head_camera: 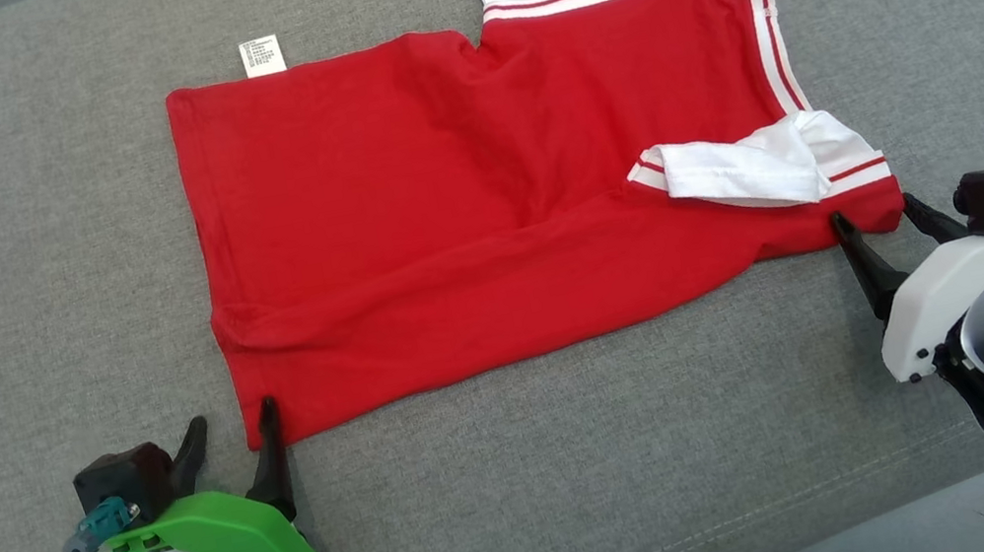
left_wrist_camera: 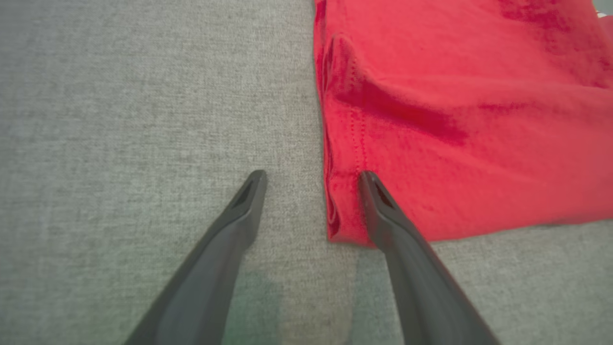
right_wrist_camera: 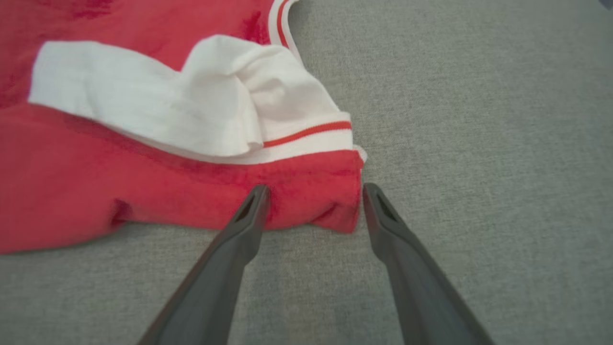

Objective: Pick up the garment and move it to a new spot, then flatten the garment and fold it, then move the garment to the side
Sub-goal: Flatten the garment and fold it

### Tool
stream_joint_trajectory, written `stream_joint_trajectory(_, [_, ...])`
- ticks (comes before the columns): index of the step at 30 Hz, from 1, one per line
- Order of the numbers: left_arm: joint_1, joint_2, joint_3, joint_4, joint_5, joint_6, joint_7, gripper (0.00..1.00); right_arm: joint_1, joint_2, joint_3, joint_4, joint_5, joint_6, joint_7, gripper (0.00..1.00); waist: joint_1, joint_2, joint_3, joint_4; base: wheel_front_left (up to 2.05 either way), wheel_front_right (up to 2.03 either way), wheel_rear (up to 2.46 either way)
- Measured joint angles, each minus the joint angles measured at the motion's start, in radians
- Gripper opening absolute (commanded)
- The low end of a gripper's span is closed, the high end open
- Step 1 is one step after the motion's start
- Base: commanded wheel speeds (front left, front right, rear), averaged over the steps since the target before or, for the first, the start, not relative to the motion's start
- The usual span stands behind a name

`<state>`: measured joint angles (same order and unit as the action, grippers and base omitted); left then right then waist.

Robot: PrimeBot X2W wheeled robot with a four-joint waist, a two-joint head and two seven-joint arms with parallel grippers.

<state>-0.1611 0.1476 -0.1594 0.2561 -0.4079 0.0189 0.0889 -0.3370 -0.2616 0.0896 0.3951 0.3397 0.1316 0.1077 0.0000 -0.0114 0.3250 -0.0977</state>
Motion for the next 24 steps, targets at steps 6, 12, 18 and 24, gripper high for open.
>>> stream_joint_trajectory(6, [-0.028,0.002,-0.001,0.043,-0.031,-0.027,0.021,1.0,-0.047,0.01,0.002,0.086,0.011,0.0,-0.014,1.0,0.0,0.0,0.009,0.002,0.0,0.0,0.0])
stream_joint_trajectory(12, [-0.049,0.009,-0.013,0.054,-0.061,-0.064,0.063,0.33,-0.086,0.011,0.013,0.145,0.04,0.0,-0.016,1.0,0.0,0.0,0.018,0.002,0.0,0.0,0.0])
stream_joint_trajectory(18, [-0.065,0.0,-0.029,0.054,-0.105,-0.09,0.096,0.0,-0.113,0.002,0.061,0.165,0.102,0.001,-0.026,0.0,0.0,0.0,0.028,0.002,0.0,0.0,0.0])
stream_joint_trajectory(24, [-0.039,-0.022,-0.045,0.012,-0.168,-0.108,0.145,0.0,-0.113,-0.033,0.09,0.165,0.153,0.001,-0.022,0.0,0.0,0.0,0.014,0.003,0.0,0.0,0.0])
